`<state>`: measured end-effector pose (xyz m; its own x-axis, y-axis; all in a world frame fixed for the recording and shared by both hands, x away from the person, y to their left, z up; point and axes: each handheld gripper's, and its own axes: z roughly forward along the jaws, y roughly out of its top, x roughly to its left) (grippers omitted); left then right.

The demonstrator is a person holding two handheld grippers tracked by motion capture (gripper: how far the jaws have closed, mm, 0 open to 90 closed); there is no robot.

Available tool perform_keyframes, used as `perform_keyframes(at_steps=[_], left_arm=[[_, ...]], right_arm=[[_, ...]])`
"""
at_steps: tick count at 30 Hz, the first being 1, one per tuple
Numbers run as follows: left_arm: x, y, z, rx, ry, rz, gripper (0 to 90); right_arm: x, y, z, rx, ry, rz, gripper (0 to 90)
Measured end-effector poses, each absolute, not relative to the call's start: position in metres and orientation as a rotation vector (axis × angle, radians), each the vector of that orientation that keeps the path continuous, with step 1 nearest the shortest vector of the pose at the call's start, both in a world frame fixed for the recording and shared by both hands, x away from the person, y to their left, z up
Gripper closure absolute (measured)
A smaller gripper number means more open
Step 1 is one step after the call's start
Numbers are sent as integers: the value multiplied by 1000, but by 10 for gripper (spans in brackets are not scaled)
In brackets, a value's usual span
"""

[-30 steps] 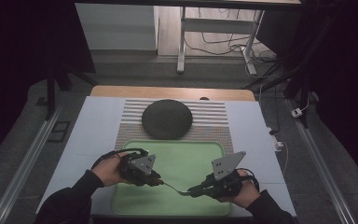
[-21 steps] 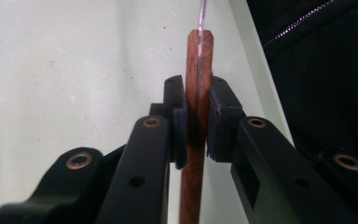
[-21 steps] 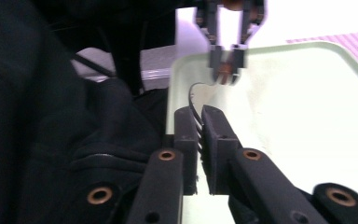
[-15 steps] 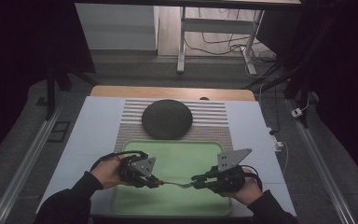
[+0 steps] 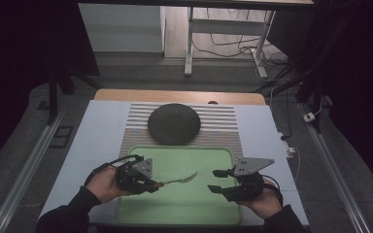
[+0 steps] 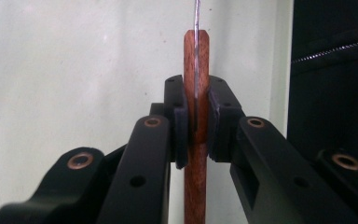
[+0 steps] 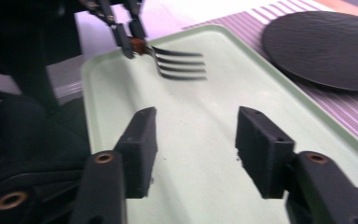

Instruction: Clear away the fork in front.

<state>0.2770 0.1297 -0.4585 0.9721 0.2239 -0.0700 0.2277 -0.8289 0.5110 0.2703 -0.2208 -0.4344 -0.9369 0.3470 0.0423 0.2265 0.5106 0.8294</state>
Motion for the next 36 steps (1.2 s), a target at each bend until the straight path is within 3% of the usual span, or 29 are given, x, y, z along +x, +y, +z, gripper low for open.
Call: perform_keyframes(at_steps=[15, 29, 36], left_arm=[[259, 141, -463, 2541, 670, -5, 799], [255, 153, -477, 2472, 1034, 18, 799], [261, 153, -488, 2424, 1195, -20, 799]], right_arm=[[251, -248, -437, 817, 2432, 1318, 180], [245, -260, -443, 888, 2401, 1201, 33], [244, -268, -444, 947, 2375, 1197, 0]])
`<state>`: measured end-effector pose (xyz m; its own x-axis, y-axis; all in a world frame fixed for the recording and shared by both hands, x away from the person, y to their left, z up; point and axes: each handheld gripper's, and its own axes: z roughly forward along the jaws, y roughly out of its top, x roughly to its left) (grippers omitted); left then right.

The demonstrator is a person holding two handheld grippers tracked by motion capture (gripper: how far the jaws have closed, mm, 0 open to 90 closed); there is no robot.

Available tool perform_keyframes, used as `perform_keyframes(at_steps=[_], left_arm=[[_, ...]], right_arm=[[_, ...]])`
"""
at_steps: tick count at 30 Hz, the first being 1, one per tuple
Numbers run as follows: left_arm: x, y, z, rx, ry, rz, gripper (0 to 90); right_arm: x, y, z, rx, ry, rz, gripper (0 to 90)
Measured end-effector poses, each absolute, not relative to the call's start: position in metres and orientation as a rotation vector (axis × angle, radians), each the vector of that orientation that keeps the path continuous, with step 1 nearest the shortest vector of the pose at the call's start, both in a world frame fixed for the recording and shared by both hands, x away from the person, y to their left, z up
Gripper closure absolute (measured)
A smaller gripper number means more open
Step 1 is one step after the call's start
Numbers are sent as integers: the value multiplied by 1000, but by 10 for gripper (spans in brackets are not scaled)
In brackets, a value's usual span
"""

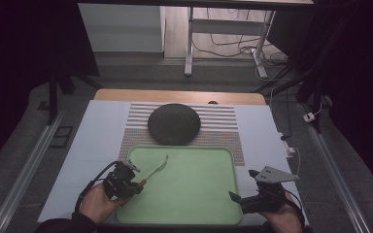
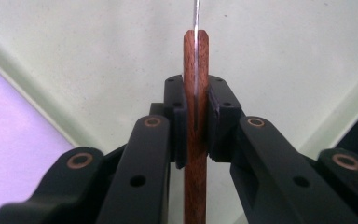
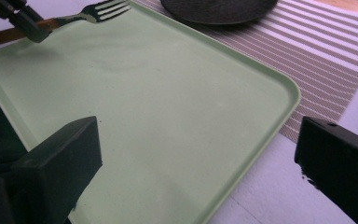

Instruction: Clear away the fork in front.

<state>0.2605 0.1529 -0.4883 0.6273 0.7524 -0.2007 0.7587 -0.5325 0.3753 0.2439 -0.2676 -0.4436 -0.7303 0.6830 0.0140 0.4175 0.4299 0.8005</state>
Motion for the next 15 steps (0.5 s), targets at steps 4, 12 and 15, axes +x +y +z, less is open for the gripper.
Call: perform_keyframes(at_steps=[4, 12, 15], left_arm=[[263, 150, -495, 2414, 1260, -48, 799], [265, 145, -504, 2428, 1338, -38, 797], [265, 144, -506, 2437, 1349, -28, 796]], right_arm=[[244, -271, -446, 993, 2368, 1196, 0], [244, -275, -450, 1066, 2379, 1165, 0], [244, -277, -451, 1103, 2372, 1156, 0]])
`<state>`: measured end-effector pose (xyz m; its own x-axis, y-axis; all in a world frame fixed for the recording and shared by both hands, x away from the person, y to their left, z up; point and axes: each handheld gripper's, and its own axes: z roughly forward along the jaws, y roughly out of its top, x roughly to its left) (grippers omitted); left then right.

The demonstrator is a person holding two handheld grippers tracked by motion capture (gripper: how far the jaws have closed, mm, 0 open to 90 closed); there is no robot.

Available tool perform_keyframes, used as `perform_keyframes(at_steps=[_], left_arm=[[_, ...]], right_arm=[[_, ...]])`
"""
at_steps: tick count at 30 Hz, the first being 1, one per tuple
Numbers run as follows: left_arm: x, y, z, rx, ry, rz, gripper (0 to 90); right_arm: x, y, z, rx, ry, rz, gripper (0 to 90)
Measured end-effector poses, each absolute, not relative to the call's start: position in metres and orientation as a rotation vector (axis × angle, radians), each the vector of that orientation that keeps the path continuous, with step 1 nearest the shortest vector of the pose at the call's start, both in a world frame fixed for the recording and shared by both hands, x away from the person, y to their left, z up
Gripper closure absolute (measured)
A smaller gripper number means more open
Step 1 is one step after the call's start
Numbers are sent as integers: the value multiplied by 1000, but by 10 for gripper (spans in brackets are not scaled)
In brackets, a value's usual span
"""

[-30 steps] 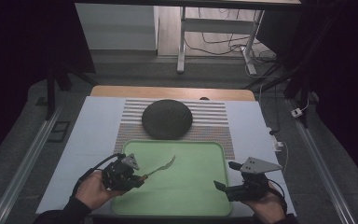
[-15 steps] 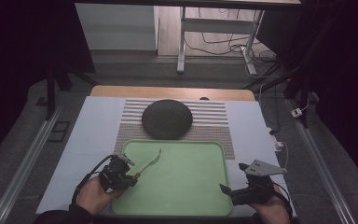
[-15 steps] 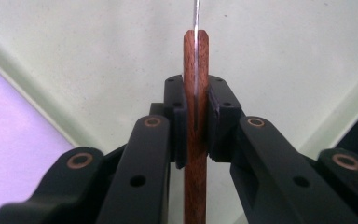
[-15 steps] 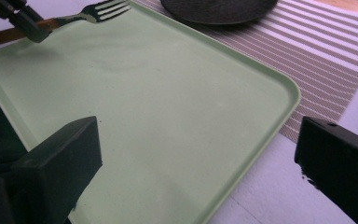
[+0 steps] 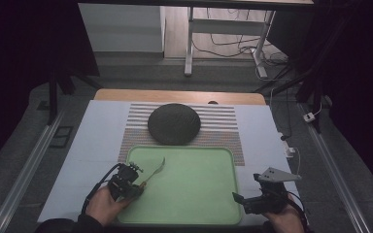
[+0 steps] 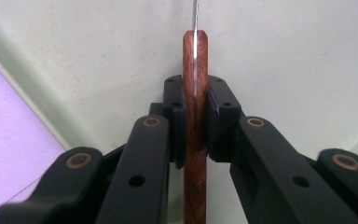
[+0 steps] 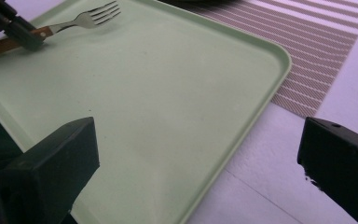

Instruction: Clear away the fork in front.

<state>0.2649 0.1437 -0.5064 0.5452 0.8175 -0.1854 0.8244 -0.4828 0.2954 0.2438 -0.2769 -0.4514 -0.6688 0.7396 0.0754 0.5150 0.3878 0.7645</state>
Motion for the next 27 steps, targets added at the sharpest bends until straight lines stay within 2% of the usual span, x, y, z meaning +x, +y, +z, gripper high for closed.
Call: perform_keyframes(at_steps=[4, 6, 9, 13, 15, 16, 17, 18, 21, 27], left_arm=[[265, 145, -507, 2423, 1349, -34, 786], [265, 147, -508, 2408, 1338, -58, 731], [265, 150, -506, 2402, 1330, -53, 704], [266, 154, -497, 2362, 1288, -43, 702], [267, 155, -493, 2345, 1255, -43, 721], [269, 155, -491, 2340, 1235, -45, 772], [270, 155, -488, 2335, 1219, -40, 772], [272, 155, -486, 2328, 1207, -37, 834], [278, 154, -480, 2304, 1175, -20, 884], [294, 157, -476, 2264, 1130, -13, 888]], right_arm=[[244, -279, -452, 1122, 2365, 1159, 0], [244, -279, -452, 1125, 2368, 1161, 0], [244, -279, -452, 1124, 2371, 1160, 0], [244, -279, -452, 1122, 2375, 1164, 0], [244, -279, -452, 1122, 2378, 1165, 0], [244, -279, -452, 1114, 2388, 1158, 0], [244, -279, -452, 1114, 2388, 1158, 0], [245, -278, -452, 1113, 2391, 1154, 0], [245, -278, -453, 1113, 2391, 1155, 0], [246, -278, -453, 1118, 2406, 1149, 0]])
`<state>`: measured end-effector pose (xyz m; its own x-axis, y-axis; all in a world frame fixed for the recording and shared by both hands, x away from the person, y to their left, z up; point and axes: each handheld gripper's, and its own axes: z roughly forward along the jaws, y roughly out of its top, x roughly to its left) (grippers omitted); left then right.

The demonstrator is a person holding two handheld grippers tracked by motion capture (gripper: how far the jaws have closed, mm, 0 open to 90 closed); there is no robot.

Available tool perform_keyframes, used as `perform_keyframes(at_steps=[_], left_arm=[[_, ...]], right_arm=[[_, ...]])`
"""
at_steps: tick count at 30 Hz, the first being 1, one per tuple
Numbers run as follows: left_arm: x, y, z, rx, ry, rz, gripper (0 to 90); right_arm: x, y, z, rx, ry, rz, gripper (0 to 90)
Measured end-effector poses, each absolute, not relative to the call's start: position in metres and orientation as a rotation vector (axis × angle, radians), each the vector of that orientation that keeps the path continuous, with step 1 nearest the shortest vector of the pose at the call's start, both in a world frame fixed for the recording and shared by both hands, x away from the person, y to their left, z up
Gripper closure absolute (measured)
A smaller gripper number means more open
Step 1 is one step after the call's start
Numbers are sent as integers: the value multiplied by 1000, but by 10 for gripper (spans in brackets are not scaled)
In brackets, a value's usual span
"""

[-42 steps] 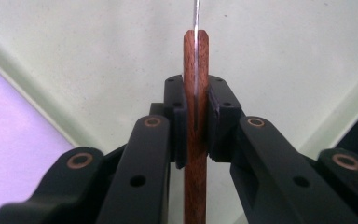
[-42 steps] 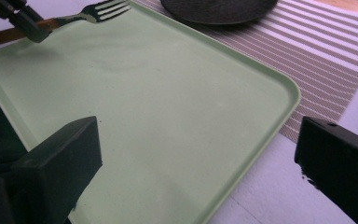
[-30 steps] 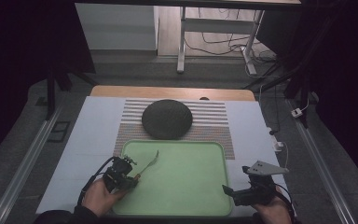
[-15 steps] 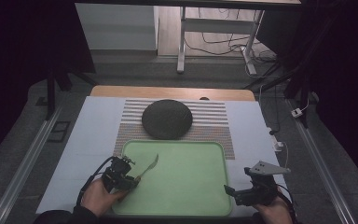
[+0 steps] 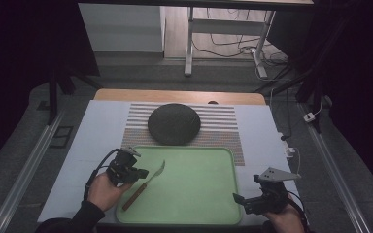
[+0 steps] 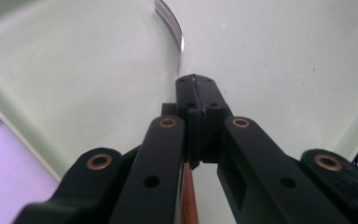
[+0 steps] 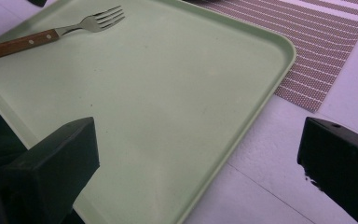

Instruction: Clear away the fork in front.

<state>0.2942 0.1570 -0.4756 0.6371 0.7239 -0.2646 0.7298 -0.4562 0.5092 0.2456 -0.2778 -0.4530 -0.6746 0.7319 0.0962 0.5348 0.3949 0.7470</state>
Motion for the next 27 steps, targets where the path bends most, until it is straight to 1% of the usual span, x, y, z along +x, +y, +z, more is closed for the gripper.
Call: perform_keyframes(at_steps=[8, 21, 27], left_arm=[[309, 154, -477, 2260, 1093, 27, 887], [334, 139, -487, 2261, 1075, 32, 887], [341, 139, -496, 2253, 1091, 37, 887]], right_arm=[[247, -277, -454, 1117, 2417, 1137, 0], [248, -277, -454, 1136, 2426, 1133, 0], [248, -277, -455, 1139, 2433, 1126, 0]])
